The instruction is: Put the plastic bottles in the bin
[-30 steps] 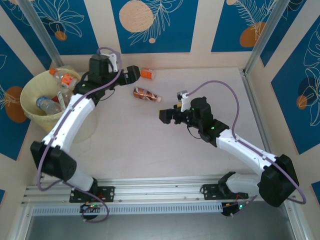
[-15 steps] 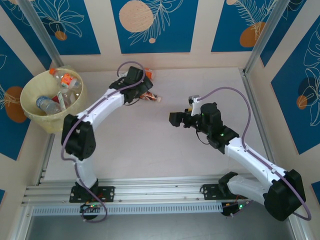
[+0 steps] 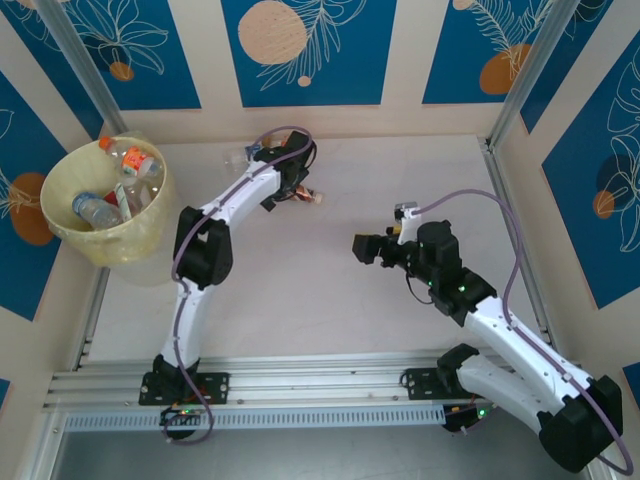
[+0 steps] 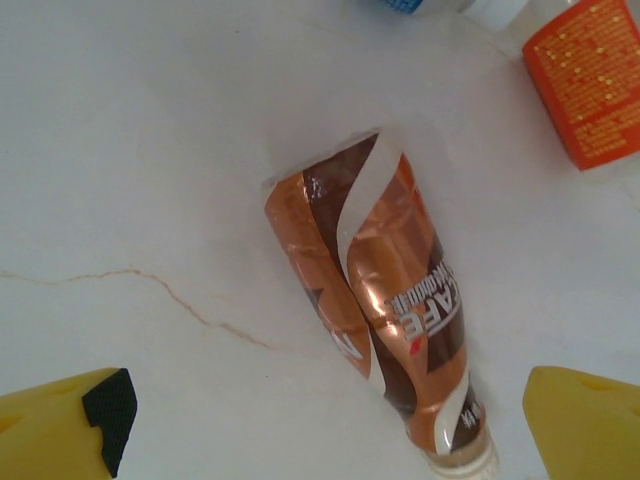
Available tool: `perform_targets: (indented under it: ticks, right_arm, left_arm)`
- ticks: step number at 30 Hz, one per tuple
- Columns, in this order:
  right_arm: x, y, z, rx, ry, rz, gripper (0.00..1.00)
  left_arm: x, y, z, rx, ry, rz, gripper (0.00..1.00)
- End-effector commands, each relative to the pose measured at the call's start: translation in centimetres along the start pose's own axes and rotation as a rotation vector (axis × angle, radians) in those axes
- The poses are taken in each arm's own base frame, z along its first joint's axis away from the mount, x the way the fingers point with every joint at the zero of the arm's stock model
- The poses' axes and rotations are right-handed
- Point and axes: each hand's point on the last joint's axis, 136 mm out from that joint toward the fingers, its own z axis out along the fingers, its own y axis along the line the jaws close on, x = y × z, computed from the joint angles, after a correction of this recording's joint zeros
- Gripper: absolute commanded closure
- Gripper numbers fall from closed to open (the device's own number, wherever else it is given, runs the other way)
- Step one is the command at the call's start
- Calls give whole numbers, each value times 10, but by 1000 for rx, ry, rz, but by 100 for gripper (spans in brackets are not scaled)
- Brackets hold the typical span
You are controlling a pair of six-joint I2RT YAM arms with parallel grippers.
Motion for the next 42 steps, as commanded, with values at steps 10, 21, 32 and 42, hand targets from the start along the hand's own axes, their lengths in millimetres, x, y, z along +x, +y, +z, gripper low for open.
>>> perform_targets:
  ticks: [10,21,32,42]
  right_arm:
    - [8,-19,-18,66,-49,2,0]
    - [9,-20,-17,66,-37,3,0]
    - [14,12,-12,-113,13,-54,0]
    - [13,8,-10,-92,0,-64,0]
  left_arm:
    - [-3,-6,39,-123,-111,-20,0]
    - [11,3,75,-174,-64,18,7]
    - [8,-11,75,-125,-62,185,43]
    - [-9,-61,29,44,-146,365,56]
